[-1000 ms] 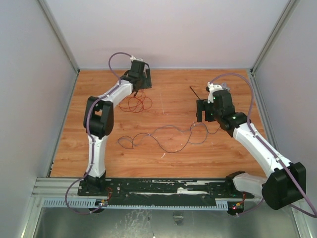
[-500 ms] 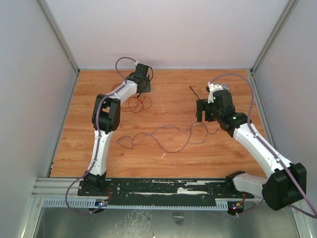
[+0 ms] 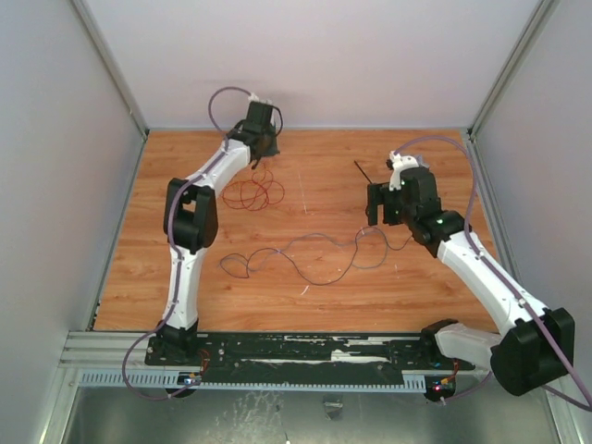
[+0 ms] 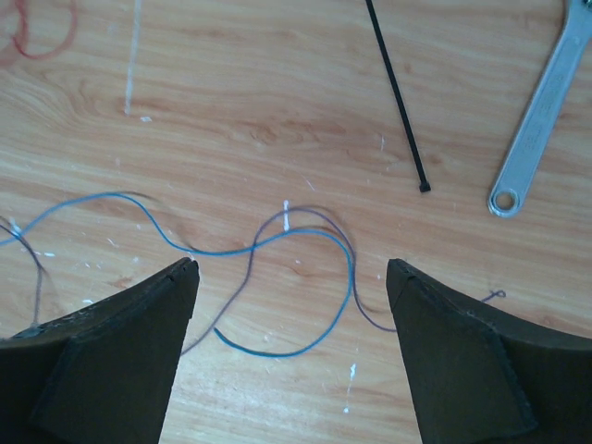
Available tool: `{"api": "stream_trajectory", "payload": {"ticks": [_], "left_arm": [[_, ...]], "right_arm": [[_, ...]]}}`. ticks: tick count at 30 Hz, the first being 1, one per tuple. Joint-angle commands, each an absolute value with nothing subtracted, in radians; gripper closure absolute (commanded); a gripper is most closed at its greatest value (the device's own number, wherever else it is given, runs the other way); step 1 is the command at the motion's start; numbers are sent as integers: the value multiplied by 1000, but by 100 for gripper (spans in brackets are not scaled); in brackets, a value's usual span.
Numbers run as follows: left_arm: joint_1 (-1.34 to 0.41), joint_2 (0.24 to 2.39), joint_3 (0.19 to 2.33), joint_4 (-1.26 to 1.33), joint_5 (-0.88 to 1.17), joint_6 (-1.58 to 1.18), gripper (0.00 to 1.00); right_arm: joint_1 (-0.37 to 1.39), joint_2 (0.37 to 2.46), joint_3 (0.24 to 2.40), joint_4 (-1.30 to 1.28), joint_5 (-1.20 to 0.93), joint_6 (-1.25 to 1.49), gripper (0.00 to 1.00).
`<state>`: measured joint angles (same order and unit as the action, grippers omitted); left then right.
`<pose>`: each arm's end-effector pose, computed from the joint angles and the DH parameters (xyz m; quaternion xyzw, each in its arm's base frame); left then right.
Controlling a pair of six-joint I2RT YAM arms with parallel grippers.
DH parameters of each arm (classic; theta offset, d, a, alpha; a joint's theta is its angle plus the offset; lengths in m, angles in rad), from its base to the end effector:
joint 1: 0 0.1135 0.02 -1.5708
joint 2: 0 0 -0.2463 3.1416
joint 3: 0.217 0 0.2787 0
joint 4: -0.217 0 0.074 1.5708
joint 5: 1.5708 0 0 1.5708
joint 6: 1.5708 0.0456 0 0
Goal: Zip-tie the wires
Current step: Untie the cable at the center of the board.
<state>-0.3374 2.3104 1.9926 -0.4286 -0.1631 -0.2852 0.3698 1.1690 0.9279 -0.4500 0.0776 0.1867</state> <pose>0.5221 -0.1753 0.1866 -0.0088 0.9137 -0.0513 0.4030 0.2757 0.1031 0.2573 -0.0662 0.9019 0.0831 0.4188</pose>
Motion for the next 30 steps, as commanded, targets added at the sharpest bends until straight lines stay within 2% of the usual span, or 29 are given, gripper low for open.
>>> {"api": "stream_trajectory", "payload": {"ticks": [1,7,13,19,22,30], "left_arm": [[-322,2101,2136,-392,-122,-218,100],[-255,2012,2338,-342,151,-297,100],[-182,1931,2345,-123,447,-537,100],[-141,1921,2347,31,660,-795,100],[-141,1918,2348,56,728,-871,100],[-143,1820,2242,57,784,-892,100]], "right_arm": [[361,1091,924,-348,27,199,16],[362,1103,916,-315,-8,212,16],[361,1097,916,-170,-111,207,15],[361,1114,921,111,-242,171,3],[363,1156,915,260,-307,172,1],[377,1250,971,414,-500,268,1]]}}
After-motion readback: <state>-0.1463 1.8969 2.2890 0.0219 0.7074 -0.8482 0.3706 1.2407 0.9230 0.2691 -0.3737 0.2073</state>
